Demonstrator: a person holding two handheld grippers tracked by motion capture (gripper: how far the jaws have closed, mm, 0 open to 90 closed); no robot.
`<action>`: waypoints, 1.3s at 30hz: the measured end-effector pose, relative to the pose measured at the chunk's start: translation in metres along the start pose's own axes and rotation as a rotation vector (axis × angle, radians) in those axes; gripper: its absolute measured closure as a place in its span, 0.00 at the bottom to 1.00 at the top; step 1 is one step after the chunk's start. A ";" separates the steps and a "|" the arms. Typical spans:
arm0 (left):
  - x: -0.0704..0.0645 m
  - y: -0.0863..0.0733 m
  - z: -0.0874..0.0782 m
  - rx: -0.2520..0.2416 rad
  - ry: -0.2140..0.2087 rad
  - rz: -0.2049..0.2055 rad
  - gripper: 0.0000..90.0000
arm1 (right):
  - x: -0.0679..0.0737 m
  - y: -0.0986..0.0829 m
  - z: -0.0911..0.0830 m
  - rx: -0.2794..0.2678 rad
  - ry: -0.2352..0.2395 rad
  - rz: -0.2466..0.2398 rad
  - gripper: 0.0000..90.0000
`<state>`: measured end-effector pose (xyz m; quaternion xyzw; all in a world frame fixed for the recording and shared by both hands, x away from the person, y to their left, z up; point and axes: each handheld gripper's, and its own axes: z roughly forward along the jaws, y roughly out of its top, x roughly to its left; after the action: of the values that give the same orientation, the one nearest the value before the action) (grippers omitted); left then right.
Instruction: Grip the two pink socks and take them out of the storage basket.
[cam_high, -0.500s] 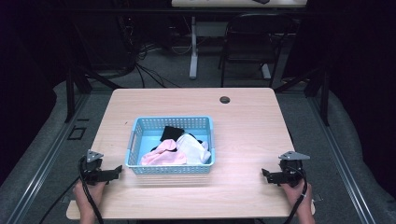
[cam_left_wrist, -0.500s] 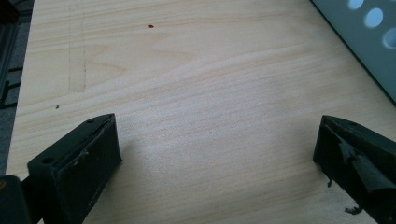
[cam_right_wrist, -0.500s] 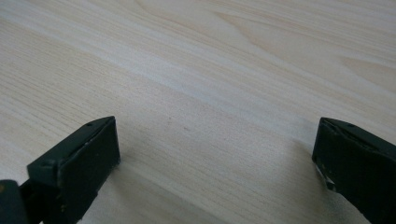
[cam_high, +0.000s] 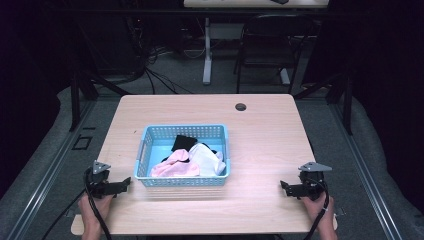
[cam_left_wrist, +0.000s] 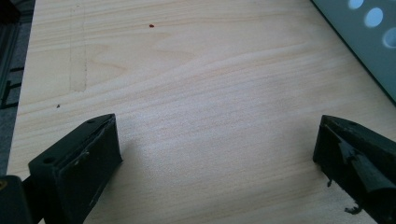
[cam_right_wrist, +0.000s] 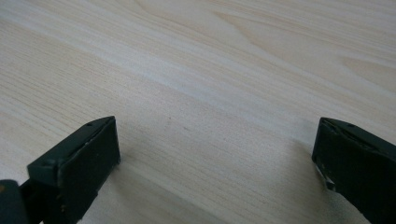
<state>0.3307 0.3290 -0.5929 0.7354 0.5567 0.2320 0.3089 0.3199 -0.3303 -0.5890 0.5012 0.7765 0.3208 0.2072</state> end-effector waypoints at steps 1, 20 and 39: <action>0.000 0.000 0.000 0.001 -0.003 0.002 0.01 | 0.000 0.000 0.000 0.000 0.000 0.000 0.00; 0.003 0.042 -0.042 0.062 -0.084 0.079 0.00 | 0.000 0.000 0.000 0.001 -0.002 0.001 0.00; -0.014 0.116 -0.071 0.088 -0.229 0.150 0.00 | 0.000 0.000 0.000 0.000 -0.001 0.001 0.00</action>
<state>0.3567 0.3073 -0.4610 0.8096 0.4707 0.1441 0.3195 0.3199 -0.3303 -0.5889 0.5016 0.7763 0.3205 0.2075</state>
